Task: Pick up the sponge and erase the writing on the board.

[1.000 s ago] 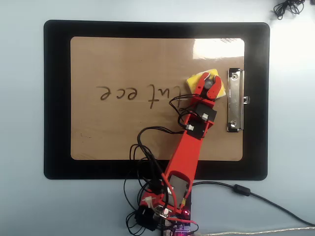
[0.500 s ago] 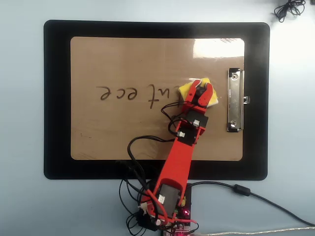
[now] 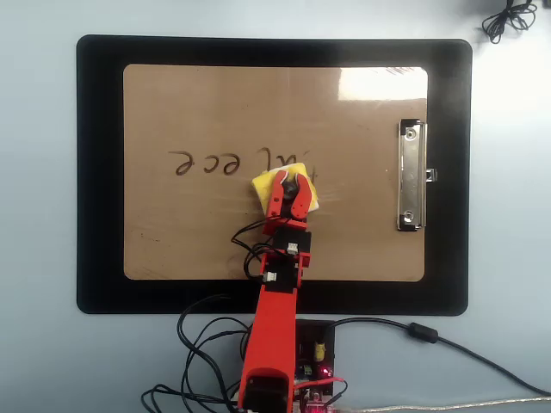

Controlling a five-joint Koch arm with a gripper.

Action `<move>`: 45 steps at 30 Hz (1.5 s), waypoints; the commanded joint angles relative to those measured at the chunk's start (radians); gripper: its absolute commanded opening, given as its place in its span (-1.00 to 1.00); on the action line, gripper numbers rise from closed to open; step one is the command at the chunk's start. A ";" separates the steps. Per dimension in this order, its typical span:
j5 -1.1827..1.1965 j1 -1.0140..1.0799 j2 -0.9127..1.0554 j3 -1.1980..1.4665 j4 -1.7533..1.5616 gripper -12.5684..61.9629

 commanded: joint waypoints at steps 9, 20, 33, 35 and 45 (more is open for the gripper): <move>0.195 0.118 -0.434 -0.532 0.044 -0.88; 0.298 0.202 0.089 -0.031 0.043 -0.88; 0.299 0.218 -0.143 -0.164 -0.072 -0.88; 0.299 0.222 0.040 0.003 -0.069 -0.88; 0.298 0.216 -0.265 -0.250 -0.077 -0.88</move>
